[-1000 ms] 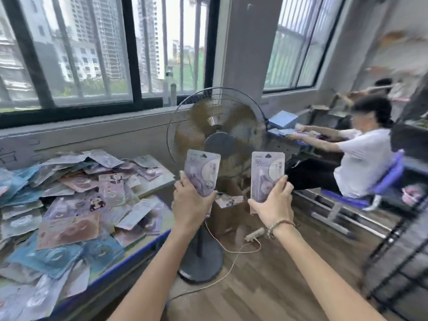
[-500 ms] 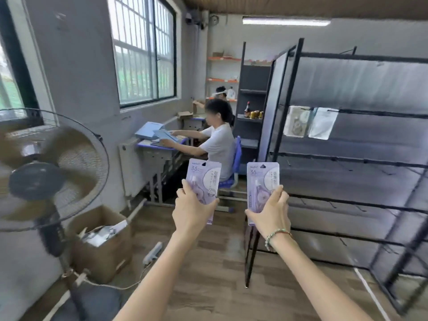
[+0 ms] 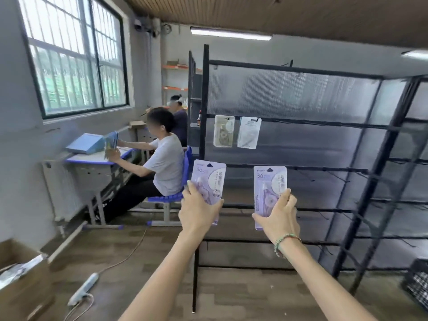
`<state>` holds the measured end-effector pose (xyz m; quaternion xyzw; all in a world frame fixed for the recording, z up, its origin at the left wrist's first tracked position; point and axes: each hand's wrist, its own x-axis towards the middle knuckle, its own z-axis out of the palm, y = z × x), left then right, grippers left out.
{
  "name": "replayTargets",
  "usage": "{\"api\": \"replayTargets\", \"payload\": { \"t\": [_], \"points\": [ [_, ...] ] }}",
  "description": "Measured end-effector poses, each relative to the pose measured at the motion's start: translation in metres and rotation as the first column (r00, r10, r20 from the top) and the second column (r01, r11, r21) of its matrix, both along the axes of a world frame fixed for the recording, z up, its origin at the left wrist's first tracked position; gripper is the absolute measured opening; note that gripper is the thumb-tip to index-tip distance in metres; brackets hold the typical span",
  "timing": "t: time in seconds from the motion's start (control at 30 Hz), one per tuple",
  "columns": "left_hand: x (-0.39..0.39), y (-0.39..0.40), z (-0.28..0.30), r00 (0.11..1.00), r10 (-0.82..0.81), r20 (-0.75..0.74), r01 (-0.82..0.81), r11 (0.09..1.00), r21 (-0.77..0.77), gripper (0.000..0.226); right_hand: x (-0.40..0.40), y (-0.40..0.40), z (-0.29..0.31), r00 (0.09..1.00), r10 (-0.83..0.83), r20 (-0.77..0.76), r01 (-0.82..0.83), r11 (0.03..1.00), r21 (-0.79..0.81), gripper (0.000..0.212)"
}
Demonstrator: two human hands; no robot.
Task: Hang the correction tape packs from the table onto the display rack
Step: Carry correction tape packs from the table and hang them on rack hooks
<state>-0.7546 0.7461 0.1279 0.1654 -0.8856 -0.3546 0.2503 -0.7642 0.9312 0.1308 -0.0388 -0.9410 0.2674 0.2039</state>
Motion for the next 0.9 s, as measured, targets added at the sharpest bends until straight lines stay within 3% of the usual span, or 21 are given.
{"api": "replayTargets", "payload": {
  "t": [0.27, 0.9],
  "points": [
    [-0.089, 0.036, 0.014, 0.999, -0.001, -0.040, 0.000, 1.000, -0.031, 0.108, -0.084, 0.029, 0.018, 1.000, -0.006, -0.018, 0.006, 1.000, 0.005, 0.115],
    [-0.323, 0.021, 0.071, 0.989, -0.009, -0.146, 0.000, 0.998, -0.061, 0.107, -0.311, 0.008, 0.080, 0.993, 0.024, -0.116, -0.017, 0.998, 0.059, 0.108]
  ]
}}
